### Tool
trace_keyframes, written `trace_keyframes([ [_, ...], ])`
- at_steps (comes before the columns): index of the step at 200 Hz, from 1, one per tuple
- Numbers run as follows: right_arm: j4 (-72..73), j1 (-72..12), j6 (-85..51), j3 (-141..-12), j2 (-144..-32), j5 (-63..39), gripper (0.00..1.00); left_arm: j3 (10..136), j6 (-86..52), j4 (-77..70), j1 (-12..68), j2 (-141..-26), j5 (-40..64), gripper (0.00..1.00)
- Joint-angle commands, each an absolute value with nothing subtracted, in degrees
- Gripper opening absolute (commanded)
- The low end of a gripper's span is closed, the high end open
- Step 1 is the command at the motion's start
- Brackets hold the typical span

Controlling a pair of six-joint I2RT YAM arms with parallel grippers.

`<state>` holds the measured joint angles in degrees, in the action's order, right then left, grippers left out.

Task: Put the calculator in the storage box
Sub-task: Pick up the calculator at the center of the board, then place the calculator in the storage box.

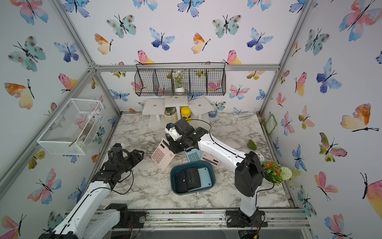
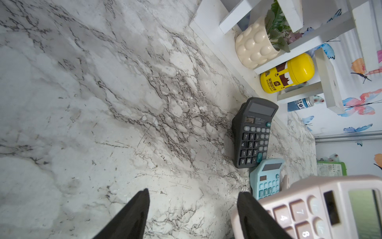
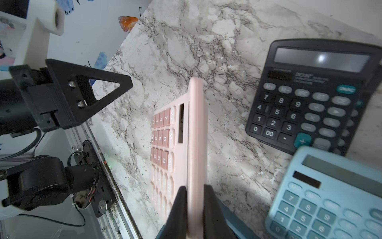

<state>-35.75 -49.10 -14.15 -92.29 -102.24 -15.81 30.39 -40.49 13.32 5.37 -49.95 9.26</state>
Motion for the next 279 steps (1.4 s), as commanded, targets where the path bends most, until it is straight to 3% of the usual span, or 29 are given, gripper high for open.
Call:
trace_keyframes([
  [1,-38.69,-48.87,-16.83,-89.27,-95.77,-10.12,0.05,31.65,-39.95,14.06,7.63,-49.09,10.36,0.73],
  [72,-47.90,-48.87,-21.86,-77.84,-75.76,2.22,0.06,32.95,-42.18,12.70,16.20,-51.57,5.31,0.74],
  [126,-54.18,-48.91,-26.13,-71.64,-66.66,9.48,0.04,34.06,-43.33,11.25,20.98,-54.60,2.70,0.74],
  [193,-58.39,-48.96,-31.04,-64.77,-62.44,17.18,0.02,34.28,-44.31,10.37,25.11,-56.63,0.35,0.74],
  [279,-61.15,-53.37,-37.77,-61.36,-66.18,27.44,0.02,35.38,-44.78,9.76,27.87,-58.97,-1.53,0.74],
])
